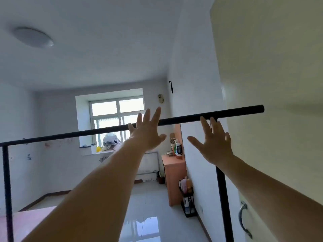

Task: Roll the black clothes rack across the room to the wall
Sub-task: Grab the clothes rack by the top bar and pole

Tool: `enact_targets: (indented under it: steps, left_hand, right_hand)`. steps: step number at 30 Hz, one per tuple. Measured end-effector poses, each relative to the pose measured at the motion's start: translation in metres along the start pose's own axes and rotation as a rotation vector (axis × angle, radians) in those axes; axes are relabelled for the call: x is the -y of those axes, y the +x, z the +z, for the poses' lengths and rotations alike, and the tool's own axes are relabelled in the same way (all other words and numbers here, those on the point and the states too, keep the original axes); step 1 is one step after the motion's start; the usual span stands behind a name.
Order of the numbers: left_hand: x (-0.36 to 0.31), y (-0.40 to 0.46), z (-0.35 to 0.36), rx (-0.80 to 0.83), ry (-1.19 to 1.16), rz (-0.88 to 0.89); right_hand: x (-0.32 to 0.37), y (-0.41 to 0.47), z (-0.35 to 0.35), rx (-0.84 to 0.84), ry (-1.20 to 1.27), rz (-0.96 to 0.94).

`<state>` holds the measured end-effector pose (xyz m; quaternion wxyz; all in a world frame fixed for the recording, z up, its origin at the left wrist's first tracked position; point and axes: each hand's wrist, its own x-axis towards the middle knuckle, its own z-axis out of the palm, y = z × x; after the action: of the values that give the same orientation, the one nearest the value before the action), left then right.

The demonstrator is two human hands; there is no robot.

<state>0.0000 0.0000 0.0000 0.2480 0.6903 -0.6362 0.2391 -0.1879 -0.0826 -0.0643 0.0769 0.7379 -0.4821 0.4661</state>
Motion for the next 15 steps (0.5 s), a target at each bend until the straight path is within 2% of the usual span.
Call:
enact_targets:
  steps: [5,11,15]
  left_hand:
    - [-0.026,0.005,0.025,0.06,-0.014,-0.016]
    - [-0.044,0.013,0.037,0.067,-0.021,-0.039]
    - [-0.05,0.02,0.042,0.069,-0.021,-0.064]
  right_hand:
    - [-0.032,-0.021,0.019,0.047,-0.018,0.034]
    - [-0.041,-0.033,0.029,-0.038,0.363,0.075]
    - [-0.048,-0.034,0.036,-0.036,0.441,0.121]
